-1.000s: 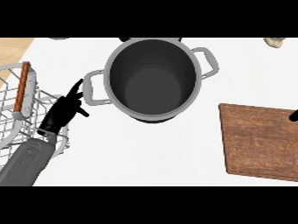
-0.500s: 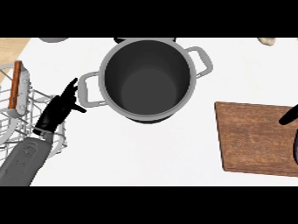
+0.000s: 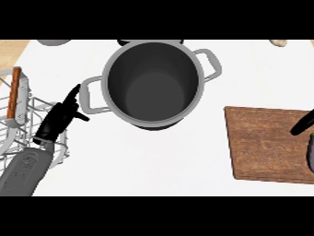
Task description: Pick the eggplant from the cutting board and place it in the pot
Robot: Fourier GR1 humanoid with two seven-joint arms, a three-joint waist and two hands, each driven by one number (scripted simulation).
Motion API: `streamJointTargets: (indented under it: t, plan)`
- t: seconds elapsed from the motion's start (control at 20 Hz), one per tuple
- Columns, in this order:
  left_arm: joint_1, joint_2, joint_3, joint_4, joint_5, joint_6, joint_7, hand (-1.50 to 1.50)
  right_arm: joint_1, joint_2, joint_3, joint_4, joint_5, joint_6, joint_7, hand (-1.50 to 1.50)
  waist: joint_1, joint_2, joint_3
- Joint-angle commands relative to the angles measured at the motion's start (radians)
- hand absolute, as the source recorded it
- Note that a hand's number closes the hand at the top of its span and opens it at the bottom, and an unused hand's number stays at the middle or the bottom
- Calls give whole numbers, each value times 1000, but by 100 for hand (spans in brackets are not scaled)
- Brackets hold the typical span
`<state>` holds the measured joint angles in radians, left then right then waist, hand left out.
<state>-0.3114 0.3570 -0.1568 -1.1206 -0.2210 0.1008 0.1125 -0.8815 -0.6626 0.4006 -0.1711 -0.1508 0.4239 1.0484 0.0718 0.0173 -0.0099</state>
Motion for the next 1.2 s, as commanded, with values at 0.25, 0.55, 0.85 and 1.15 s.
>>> streamJointTargets:
  t: [0.25,0.55,0.85,1.15]
  plan:
    - [39,-22,178,-29,112,49,117,0,-7,63,5,106,4,63,82,-150,-6,-15,11]
    - [66,-35,189,-33,92,33,113,0,-21,72,0,168,6,42,60,-150,-8,-12,11]
    - [55,-18,217,-65,83,12,124,0,-22,112,-3,170,8,20,66,-150,-9,-20,10]
    - [54,-13,239,-53,69,-3,123,0,44,113,3,171,19,6,0,-150,-21,-19,11]
